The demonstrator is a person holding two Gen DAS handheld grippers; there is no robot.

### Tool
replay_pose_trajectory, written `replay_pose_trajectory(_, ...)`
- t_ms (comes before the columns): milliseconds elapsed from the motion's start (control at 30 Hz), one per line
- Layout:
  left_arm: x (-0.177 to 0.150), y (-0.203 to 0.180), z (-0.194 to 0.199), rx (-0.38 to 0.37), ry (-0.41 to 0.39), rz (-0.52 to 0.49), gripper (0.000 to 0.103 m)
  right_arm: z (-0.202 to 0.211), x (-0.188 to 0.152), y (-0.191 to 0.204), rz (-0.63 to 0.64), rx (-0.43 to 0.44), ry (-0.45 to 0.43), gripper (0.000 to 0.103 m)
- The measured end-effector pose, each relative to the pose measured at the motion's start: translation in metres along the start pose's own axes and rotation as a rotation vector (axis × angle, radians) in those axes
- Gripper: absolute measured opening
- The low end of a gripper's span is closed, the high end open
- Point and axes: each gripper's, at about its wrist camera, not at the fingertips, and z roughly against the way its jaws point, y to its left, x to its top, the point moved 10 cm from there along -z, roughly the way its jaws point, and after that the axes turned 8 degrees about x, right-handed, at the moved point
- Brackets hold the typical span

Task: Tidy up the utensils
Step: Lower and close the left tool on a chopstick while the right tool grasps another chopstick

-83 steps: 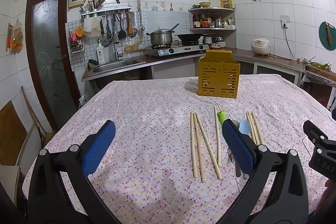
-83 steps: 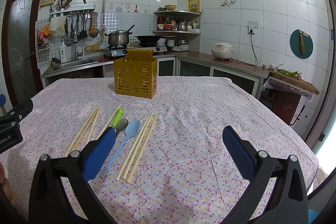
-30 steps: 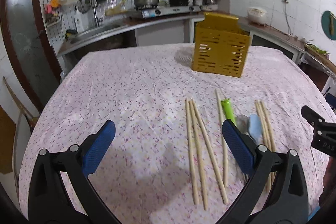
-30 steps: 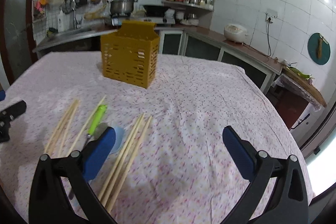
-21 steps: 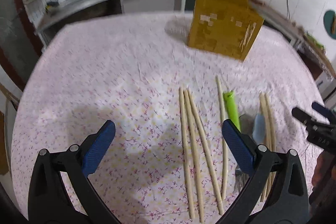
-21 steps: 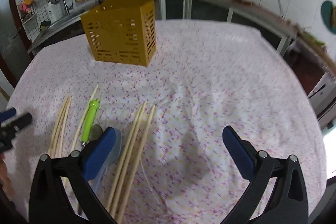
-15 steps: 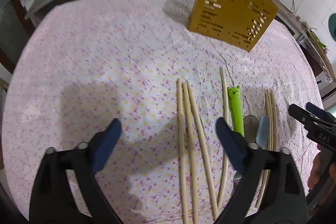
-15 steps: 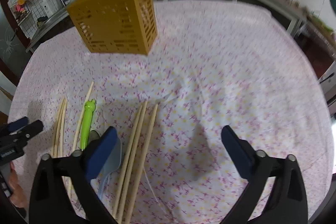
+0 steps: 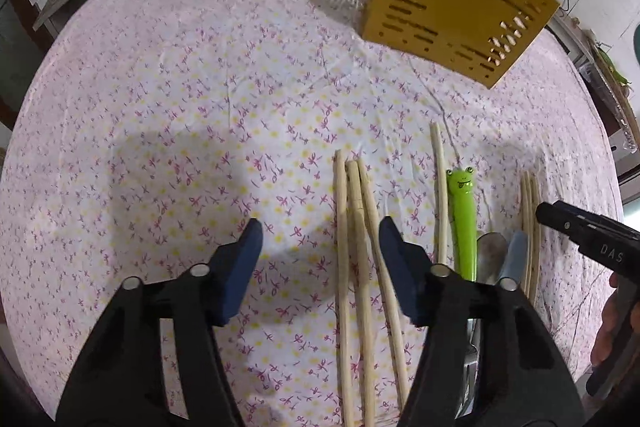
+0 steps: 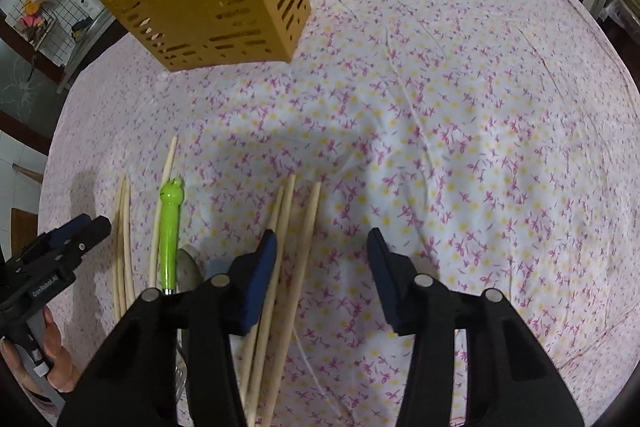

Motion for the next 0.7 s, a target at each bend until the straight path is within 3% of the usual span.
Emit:
replay_pose_trajectory(233,-0.003,-0.002,-0.010,0.021,0.026,-0.009,0.048,-0.011,0.004,0.006,0.026,-0.024,0.020,0.043)
replay_pose_trajectory(433,-0.003,-0.003,-0.011,0.023,0.023,-0.014,0.047,-0.016,0.008,0.012,0.073,-0.058,0.023,0.030)
replay_pose_trajectory(700,-0.007,0.009,-0.010,0.017,0.034,0.009,0.040,-0.022,0.010,0.014,0.082,-0.030,0.032,0.029)
